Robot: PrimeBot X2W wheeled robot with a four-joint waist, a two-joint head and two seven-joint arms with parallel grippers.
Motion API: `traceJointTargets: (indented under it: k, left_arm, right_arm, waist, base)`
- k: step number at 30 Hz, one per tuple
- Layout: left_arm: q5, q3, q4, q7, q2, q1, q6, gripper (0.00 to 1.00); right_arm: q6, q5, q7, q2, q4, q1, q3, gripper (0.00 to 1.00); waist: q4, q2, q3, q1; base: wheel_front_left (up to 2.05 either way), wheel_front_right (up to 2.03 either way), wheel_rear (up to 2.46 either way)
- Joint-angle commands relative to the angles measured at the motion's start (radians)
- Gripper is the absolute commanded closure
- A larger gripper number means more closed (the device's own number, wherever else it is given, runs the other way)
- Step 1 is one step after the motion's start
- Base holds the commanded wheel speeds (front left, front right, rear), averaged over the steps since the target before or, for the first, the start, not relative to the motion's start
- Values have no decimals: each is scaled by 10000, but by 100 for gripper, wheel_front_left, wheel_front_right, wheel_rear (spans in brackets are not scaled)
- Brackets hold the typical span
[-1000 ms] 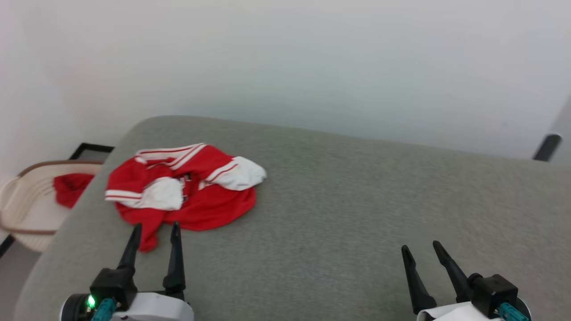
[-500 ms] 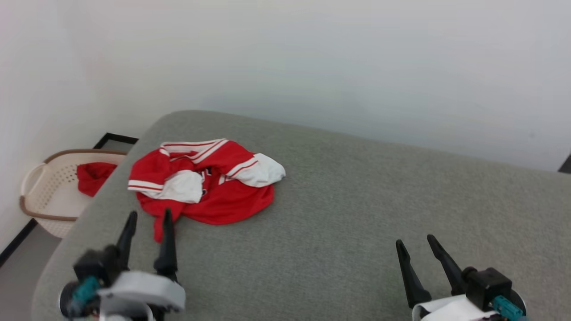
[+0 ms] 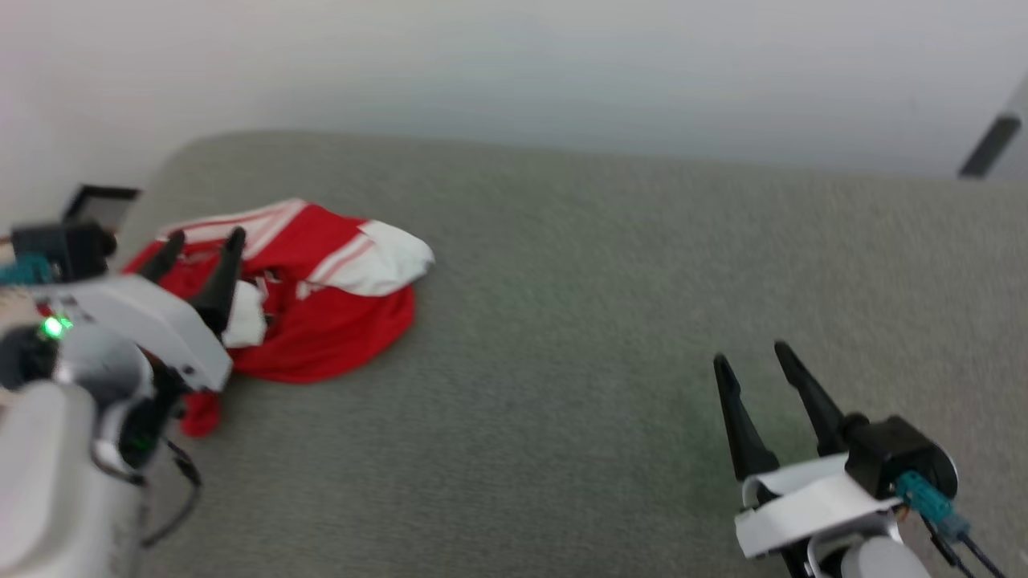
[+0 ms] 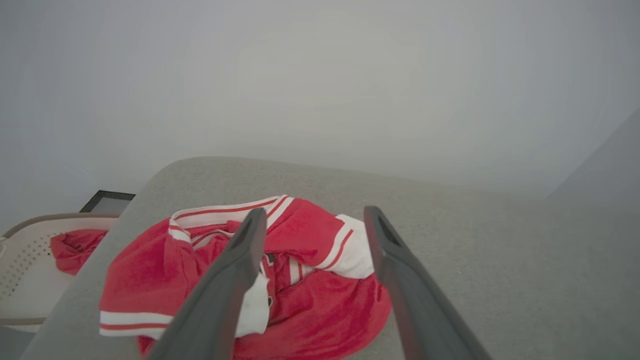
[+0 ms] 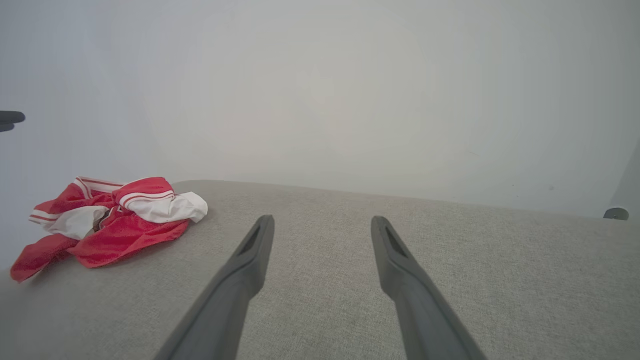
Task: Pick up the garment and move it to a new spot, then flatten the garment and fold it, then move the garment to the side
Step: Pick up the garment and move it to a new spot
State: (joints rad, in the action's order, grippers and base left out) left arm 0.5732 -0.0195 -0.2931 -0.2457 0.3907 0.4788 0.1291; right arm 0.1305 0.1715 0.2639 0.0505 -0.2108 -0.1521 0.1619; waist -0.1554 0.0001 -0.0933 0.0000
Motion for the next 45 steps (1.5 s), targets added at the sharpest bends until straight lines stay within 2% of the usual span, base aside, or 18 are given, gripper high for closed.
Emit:
traceJointTargets:
  k: [1, 7, 15, 24, 29, 30, 32, 33, 45]
  left_arm:
    - [91, -127, -101, -322, 261, 286, 22, 0]
    - [865, -501, -894, -2180, 945, 1426, 22, 0]
    - [1228, -818, -2150, -4107, 1256, 2412, -159, 0]
    - [1356, -1145, -3415, -5566, 1255, 2816, -585, 0]
    - [1401, -1256, -3978, -5793, 1061, 2761, -736, 0]
    - [1372, -1299, -4040, -5798, 1041, 2765, -723, 16]
    - [1358, -1365, -4141, -5762, 990, 2762, -679, 82]
    - [1339, -1364, -4165, -5692, 993, 2771, -663, 100]
    - [1227, -1305, -3543, -4787, 1454, 3225, -397, 100]
  right_arm:
    - [4, -44, 8, 5, 103, -246, 45, 0]
    - [4, 43, 8, 85, 394, -784, 166, 0]
    - [4, 212, 8, 135, 681, -1162, 232, 0]
    - [4, 316, 8, 142, 731, -1410, 333, 0]
    - [4, 335, 8, 142, 723, -1472, 377, 0]
    - [4, 330, 8, 143, 714, -1480, 381, 0]
    - [4, 344, 8, 142, 684, -1492, 383, 0]
    - [4, 344, 8, 143, 671, -1490, 373, 0]
    - [4, 306, 8, 130, 425, -843, 232, 0]
  waist:
    - [1048, -1, -1291, 0]
    - [1608, -1, -2350, 0]
    - [2057, -1, -3045, 0]
    - [2276, -1, -3392, 0]
    - [2298, -1, -3434, 0]
    - [2294, -1, -3420, 0]
    - [2269, -1, -3362, 0]
    - [2248, -1, -3315, 0]
    - [1853, -1, -2089, 0]
  base:
    - [0, 0, 0]
    - [0, 0, 0]
    - [0, 0, 0]
    - [0, 0, 0]
    - [0, 0, 0]
    - [0, 0, 0]
    - [0, 0, 0]
    - [0, 0, 0]
    - [0, 0, 0]
